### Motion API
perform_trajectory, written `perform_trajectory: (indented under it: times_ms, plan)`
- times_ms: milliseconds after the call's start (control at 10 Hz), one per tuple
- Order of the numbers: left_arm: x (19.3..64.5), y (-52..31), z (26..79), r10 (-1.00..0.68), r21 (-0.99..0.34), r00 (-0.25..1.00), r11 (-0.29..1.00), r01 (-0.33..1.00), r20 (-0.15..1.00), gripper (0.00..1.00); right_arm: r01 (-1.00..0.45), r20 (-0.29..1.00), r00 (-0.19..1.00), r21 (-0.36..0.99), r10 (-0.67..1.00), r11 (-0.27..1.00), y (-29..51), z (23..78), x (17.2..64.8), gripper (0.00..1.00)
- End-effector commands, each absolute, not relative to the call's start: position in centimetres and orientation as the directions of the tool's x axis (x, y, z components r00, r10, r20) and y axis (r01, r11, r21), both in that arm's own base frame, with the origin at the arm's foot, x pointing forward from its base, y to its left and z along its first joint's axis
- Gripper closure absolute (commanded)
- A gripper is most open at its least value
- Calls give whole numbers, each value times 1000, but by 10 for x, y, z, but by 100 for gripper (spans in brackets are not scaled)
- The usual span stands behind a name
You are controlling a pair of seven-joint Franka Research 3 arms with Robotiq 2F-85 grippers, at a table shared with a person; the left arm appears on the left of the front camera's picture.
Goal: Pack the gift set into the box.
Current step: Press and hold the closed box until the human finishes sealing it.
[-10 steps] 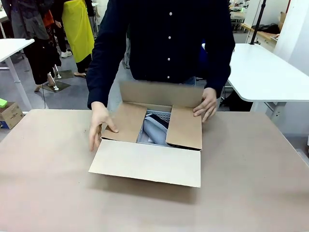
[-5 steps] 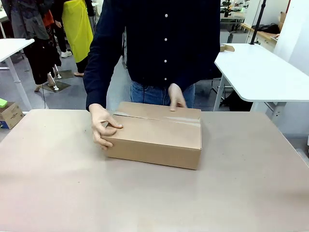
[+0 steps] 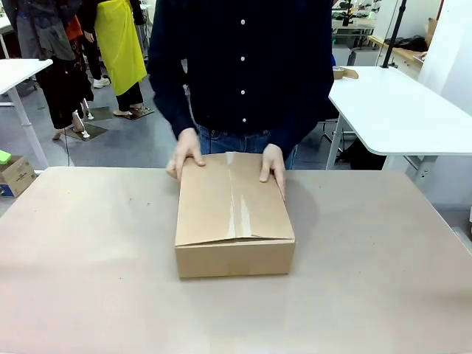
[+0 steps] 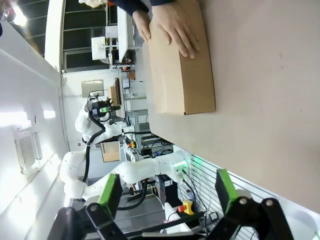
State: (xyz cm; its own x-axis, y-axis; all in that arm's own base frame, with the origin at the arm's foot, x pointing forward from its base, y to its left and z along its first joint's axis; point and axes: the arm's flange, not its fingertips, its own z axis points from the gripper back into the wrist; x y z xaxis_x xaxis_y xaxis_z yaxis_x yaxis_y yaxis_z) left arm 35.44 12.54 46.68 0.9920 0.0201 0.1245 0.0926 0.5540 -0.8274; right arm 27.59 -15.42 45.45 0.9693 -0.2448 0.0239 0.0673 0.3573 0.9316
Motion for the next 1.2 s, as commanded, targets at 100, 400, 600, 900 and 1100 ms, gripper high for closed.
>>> perform_trajectory:
  times_ms: [100,400,600,900,1100]
  plan:
    - [351,126,466,10,-819,992,565,99,127,0,55,35,966,940,-255,337,-151,454,277,0]
    - [354,125,467,20,-827,992,554,93,124,0,67,24,969,932,-245,357,-154,455,276,0]
    - [387,42,491,-373,-577,729,447,683,574,0,-444,404,896,793,185,418,-60,476,328,0]
    - [418,-79,475,-473,14,90,212,977,877,0,-861,782,474,507,405,30,99,456,346,0]
    - [400,-82,503,-504,-464,661,472,750,556,0,-559,452,826,734,336,387,89,477,330,0]
